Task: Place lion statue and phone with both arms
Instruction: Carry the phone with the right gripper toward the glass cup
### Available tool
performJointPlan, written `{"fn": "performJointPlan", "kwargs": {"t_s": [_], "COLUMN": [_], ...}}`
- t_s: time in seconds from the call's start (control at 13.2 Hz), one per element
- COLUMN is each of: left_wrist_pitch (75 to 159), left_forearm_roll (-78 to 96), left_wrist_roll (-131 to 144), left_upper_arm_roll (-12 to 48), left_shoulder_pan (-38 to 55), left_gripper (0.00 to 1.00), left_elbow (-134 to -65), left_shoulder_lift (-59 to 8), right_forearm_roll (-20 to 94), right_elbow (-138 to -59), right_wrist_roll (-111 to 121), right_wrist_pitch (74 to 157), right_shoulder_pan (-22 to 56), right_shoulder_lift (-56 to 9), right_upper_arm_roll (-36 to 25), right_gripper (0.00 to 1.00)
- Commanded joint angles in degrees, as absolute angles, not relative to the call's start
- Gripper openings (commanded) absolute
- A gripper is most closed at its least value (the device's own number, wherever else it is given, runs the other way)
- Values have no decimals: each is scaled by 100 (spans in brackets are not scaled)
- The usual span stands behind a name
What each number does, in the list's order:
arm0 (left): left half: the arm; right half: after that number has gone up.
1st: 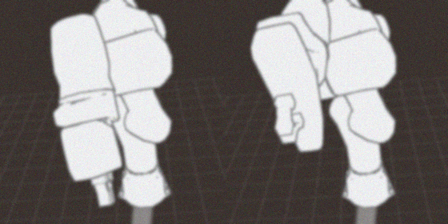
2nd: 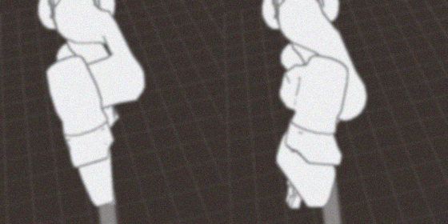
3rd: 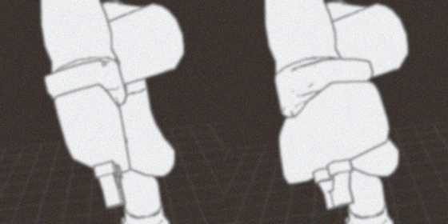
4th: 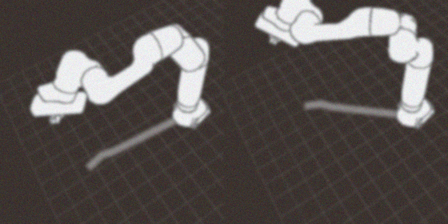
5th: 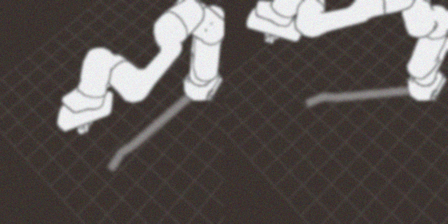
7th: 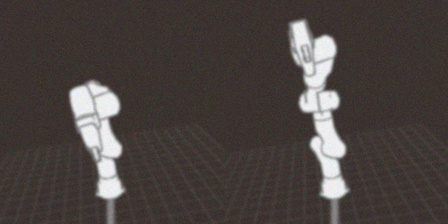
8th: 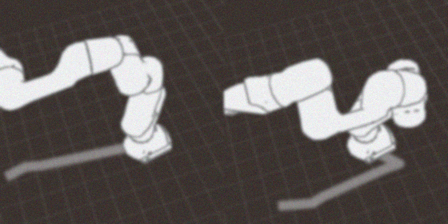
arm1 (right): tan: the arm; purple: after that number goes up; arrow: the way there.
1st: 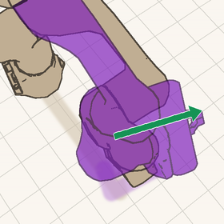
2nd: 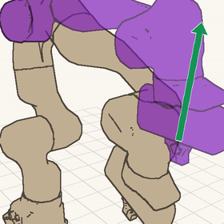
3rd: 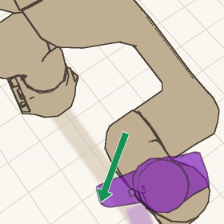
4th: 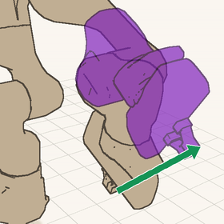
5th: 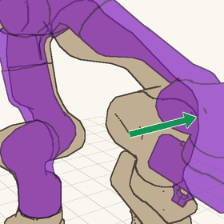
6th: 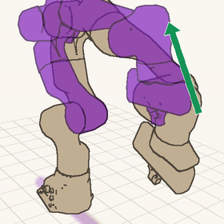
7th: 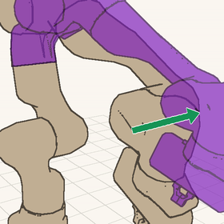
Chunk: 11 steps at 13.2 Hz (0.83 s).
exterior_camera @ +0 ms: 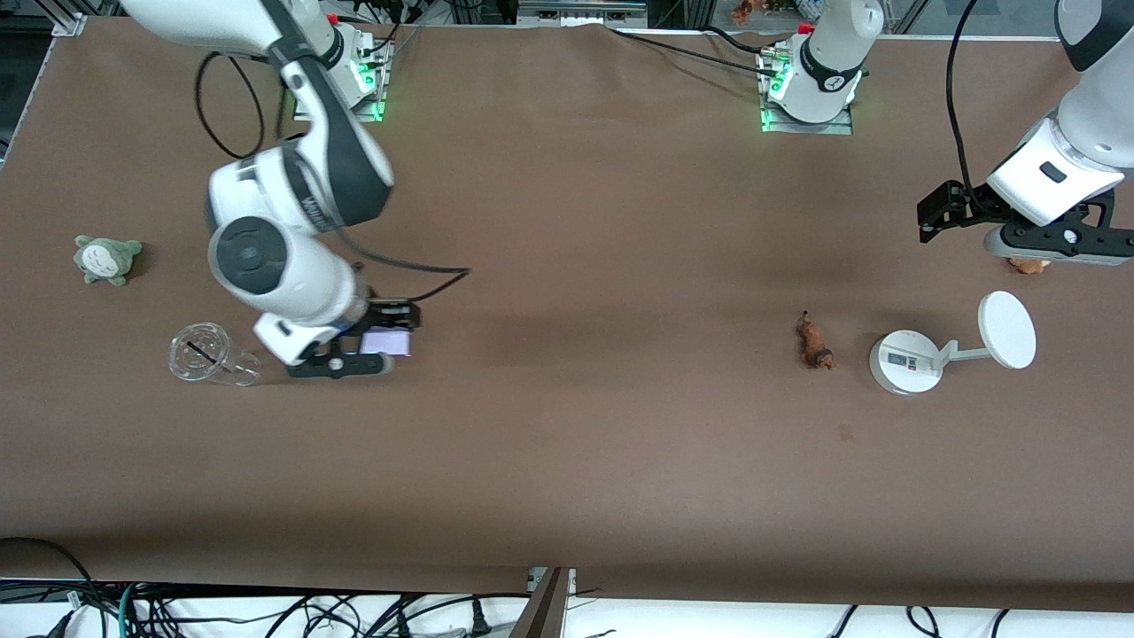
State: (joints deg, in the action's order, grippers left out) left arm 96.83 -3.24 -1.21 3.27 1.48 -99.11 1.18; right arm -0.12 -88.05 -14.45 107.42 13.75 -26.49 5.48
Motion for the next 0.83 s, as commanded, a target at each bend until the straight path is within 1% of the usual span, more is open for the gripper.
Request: {"fn": "performJointPlan", "kwargs": {"t_s": [0.0, 0.08, 0.15, 0.45, 0.76], "left_wrist_pitch": [9624, 9624, 9633, 9624, 9589], "left_forearm_roll": [-246, -255, -298, -308, -308], "left_wrist_roll": [-114, -106, -114, -132, -176], "left_upper_arm_roll": [316, 316, 316, 316, 308], "left_shoulder_pan": [193, 193, 193, 193, 115], "left_gripper": [100, 100, 100, 100, 100], "left_elbow": [-9826, -9817, -9765, -9580, -9589], "left_shoulder_lift": [105, 97, 88, -52, -44], "right_forearm_roll": [105, 105, 105, 105, 114], "right_elbow": [-9456, -9544, -9762, -10799, -11504], "right_wrist_roll": [-863, -748, -582, 130, 412], "right_wrist_pitch": [10916, 10977, 11221, 12722, 13946], "right_shoulder_pan": [968, 888, 818, 774, 598], "right_shoulder_lift": [-2312, -2312, -2312, -2355, -2495], "right_upper_arm_roll": [598, 572, 502, 141, 141], "right_gripper": [16, 16, 16, 16, 16]}}
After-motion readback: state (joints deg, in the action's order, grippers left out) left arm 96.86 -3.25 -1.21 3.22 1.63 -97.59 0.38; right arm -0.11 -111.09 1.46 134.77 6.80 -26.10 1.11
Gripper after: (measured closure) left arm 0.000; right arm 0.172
